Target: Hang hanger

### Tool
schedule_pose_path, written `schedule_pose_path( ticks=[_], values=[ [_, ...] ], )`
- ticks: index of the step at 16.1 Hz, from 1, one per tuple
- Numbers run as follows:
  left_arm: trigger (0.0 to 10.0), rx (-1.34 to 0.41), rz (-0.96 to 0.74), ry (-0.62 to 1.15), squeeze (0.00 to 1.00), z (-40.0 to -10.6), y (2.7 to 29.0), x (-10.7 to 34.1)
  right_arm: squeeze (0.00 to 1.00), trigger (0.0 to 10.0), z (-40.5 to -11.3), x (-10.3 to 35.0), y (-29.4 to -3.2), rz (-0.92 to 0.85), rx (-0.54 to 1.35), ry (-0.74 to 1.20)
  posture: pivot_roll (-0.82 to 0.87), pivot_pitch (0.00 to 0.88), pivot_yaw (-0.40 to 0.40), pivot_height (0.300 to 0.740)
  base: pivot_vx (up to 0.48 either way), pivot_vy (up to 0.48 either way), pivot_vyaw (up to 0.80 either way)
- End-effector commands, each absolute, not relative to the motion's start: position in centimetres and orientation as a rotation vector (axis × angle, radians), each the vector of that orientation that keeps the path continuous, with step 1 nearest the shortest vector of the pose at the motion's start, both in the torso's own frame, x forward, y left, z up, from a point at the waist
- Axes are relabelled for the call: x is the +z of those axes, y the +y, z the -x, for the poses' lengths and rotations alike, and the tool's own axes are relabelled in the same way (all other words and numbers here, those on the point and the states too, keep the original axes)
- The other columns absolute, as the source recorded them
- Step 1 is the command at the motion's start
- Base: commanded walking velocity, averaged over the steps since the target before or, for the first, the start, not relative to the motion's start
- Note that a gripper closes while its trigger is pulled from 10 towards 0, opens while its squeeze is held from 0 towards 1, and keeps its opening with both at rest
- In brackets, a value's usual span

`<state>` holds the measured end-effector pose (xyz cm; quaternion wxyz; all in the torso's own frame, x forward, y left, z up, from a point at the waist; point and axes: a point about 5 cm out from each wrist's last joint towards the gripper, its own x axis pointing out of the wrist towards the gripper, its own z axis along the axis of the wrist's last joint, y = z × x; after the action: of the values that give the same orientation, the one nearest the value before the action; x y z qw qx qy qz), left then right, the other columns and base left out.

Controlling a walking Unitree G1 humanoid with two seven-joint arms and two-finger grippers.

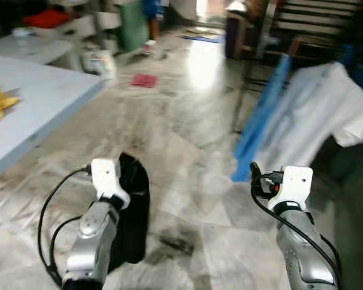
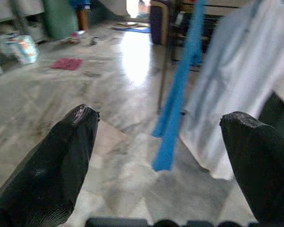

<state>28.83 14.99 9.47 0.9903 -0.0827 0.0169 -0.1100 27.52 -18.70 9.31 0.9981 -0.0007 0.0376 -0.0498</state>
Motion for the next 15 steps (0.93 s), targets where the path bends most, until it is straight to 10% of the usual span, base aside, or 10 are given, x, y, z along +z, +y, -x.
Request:
schedule_pose_path(
  ticks=[1,9,15],
  values=[
    [10.0,-0.250,0.164,-0.004,0.00,-29.2,14.7,10.6,0.00,10.0,-27.5,9.8,-18.9,0.008,-0.108,0.063,-0.01,0.000,0.003,0.740,0.000,0.000,-0.80],
    [10.0,-0.285,0.215,0.009,0.00,-29.1,12.9,10.1,0.00,10.0,-28.2,10.2,-19.0,0.022,-0.089,0.056,-0.03,0.000,-0.012,0.740,0.092,0.000,-0.78],
    [10.0,-0.309,0.216,0.010,0.00,-29.2,12.4,10.1,0.00,10.0,-27.7,10.1,-18.8,0.010,-0.106,0.050,-0.04,0.000,0.009,0.740,0.276,0.000,0.00]
  ],
)
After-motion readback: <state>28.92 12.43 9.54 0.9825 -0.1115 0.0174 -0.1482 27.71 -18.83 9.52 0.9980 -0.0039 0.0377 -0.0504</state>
